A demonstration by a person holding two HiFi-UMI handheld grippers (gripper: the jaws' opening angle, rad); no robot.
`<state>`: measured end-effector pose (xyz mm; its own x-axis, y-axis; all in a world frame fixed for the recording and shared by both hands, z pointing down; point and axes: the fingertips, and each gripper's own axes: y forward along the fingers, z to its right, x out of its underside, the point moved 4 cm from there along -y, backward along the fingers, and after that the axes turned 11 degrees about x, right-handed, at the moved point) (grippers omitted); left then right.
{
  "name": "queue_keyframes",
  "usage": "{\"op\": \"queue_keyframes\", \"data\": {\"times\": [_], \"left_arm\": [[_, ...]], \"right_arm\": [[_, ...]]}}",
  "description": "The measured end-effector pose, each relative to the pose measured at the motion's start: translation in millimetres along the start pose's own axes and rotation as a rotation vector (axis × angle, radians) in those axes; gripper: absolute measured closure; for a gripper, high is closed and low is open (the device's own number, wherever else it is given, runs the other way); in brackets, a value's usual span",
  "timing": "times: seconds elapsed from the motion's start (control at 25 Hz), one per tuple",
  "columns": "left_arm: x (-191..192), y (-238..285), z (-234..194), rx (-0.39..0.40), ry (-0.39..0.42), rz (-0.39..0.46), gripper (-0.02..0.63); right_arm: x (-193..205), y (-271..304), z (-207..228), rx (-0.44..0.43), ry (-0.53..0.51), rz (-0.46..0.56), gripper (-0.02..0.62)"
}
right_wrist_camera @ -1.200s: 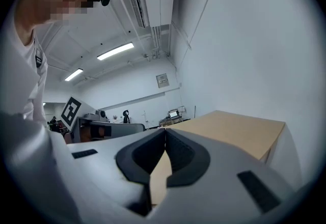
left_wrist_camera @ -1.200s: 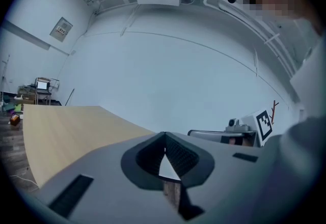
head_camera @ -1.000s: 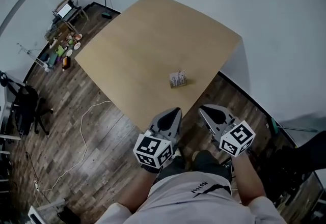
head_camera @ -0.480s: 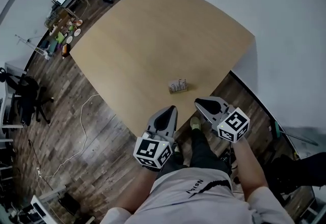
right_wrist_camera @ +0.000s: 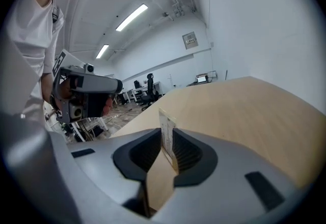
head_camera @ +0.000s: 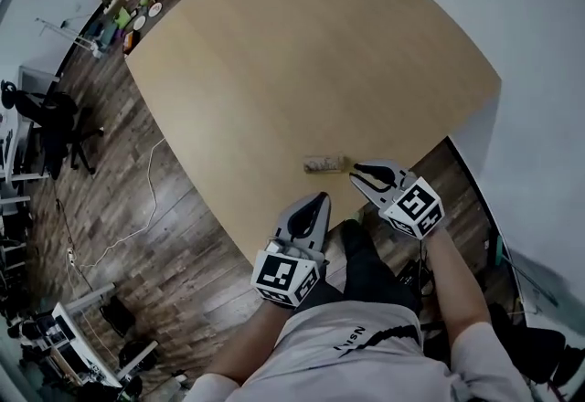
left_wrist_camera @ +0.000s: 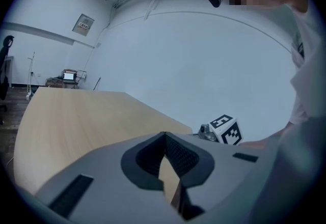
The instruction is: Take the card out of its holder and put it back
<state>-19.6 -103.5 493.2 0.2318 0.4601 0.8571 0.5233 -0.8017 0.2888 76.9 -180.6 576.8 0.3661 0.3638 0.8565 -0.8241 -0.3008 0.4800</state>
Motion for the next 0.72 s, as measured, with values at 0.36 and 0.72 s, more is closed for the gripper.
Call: {"op": "queue_keyframes", "data": {"times": [0.36,0.72], "left_arm": [[39.4,15.8,-15.3,-0.084,-0.051,-0.052,0.592],[61.2,18.5,-23.7,-0.127,-0.073,-0.068,0.592]], "right_arm": [[34.8,50.2,10.1,-0.150,-0.078,-0.055,0.520],[45.2,75.5,3.8,-0.245,-0.108,-0.020,0.520]]}}
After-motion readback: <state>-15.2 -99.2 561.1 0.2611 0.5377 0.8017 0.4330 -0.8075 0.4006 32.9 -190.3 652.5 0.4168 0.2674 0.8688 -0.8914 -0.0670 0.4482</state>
